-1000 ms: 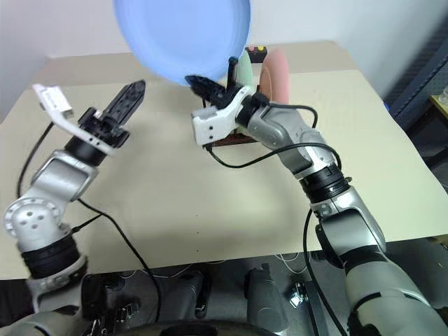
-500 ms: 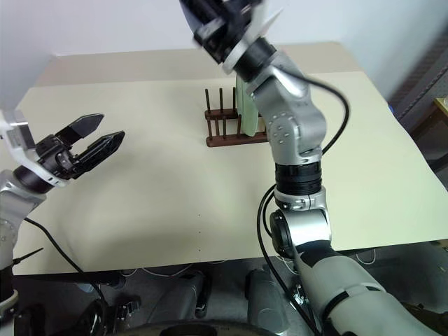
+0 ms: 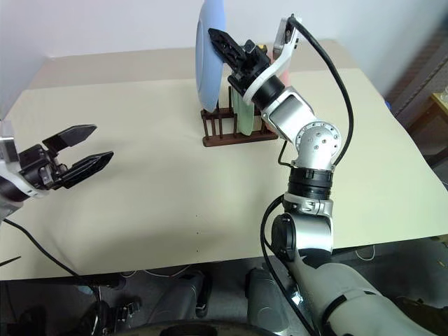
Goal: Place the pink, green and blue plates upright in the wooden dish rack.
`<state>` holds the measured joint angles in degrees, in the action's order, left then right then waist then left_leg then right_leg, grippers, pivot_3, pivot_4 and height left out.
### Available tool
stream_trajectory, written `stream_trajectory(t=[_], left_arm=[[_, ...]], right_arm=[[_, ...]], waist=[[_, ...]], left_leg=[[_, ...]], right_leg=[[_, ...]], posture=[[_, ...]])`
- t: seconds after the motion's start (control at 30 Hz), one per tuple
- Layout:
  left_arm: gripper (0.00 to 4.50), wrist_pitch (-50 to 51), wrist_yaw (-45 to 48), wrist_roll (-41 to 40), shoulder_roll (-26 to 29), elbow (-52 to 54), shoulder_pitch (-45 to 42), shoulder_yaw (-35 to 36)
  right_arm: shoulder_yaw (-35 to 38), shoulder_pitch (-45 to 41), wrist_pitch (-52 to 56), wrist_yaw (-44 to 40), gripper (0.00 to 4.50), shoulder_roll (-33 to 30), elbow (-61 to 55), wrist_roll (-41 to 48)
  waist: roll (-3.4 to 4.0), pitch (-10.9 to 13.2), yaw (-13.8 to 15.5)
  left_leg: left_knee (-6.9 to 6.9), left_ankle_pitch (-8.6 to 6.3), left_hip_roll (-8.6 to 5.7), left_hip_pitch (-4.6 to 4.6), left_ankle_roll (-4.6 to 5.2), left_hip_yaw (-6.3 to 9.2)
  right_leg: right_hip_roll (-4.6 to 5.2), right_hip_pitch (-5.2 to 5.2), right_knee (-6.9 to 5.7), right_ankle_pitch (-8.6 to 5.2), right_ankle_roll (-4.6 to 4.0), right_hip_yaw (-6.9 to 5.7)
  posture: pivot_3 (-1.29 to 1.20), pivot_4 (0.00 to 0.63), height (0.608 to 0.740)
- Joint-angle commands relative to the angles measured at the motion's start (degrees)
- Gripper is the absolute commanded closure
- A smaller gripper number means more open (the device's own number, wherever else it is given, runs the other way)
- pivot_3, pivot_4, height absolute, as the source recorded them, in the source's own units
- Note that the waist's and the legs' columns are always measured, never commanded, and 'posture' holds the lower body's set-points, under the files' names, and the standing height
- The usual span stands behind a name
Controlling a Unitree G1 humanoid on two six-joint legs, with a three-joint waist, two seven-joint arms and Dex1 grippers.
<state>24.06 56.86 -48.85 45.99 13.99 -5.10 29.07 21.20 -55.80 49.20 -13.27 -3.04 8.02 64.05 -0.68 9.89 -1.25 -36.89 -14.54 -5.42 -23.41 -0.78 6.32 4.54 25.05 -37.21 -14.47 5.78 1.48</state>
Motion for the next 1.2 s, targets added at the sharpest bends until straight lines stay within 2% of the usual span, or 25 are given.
stream_trajectory(t=[0.03,0.3,1.07,1.17,1.2], left_arm=[[0.04,-1.9,0.3,1.0,1.1,0.5,-1.1,2.3],[0.04,-2.2,-0.2,1.8,0.6,1.7,-1.7,1.6],[0.04,-5.0,0.0,4.8,-0.9,0.5,-3.4,0.8],[0.00,-5.2,-0.2,5.3,-1.2,0.7,-3.0,0.7],[0.00,-5.3,-0.3,5.4,-1.3,0.8,-2.9,0.6]], right_arm=[[-1.7,0.0,-0.8,-0.6,4.50,-0.4,-2.1,-0.7],[-4.4,0.7,-2.6,-1.4,4.50,-1.5,-1.7,-5.4],[-3.0,-0.8,0.6,1.4,4.50,-1.8,6.3,-7.3],[-3.5,-0.6,1.1,-0.3,3.52,-2.0,6.4,-7.5],[-3.6,-0.6,0.9,-0.3,2.98,-1.9,6.4,-7.8]], waist=[[0.00,0.0,0.1],[0.00,0.0,0.1],[0.00,0.0,0.1],[0.00,0.0,0.1],[0.00,0.0,0.1]], left_leg=[[0.00,-0.01,0.00,0.00,0.01,0.00],[-0.01,-0.01,0.00,0.00,0.01,0.00],[-0.01,0.00,0.00,0.00,0.00,0.00],[-0.01,-0.01,0.00,0.00,0.01,-0.01],[-0.01,-0.01,0.00,0.00,0.01,-0.01]], right_leg=[[0.00,-0.01,0.00,0.00,0.00,0.00],[0.00,0.00,0.00,0.00,0.00,-0.01],[0.00,0.00,0.00,0.00,0.00,-0.01],[0.00,-0.01,0.01,0.00,0.00,-0.01],[0.00,-0.01,0.01,0.00,0.00,-0.01]], posture=[[0.00,0.150,0.740],[0.00,0.150,0.740],[0.00,0.150,0.740],[0.00,0.150,0.740],[0.00,0.150,0.740]])
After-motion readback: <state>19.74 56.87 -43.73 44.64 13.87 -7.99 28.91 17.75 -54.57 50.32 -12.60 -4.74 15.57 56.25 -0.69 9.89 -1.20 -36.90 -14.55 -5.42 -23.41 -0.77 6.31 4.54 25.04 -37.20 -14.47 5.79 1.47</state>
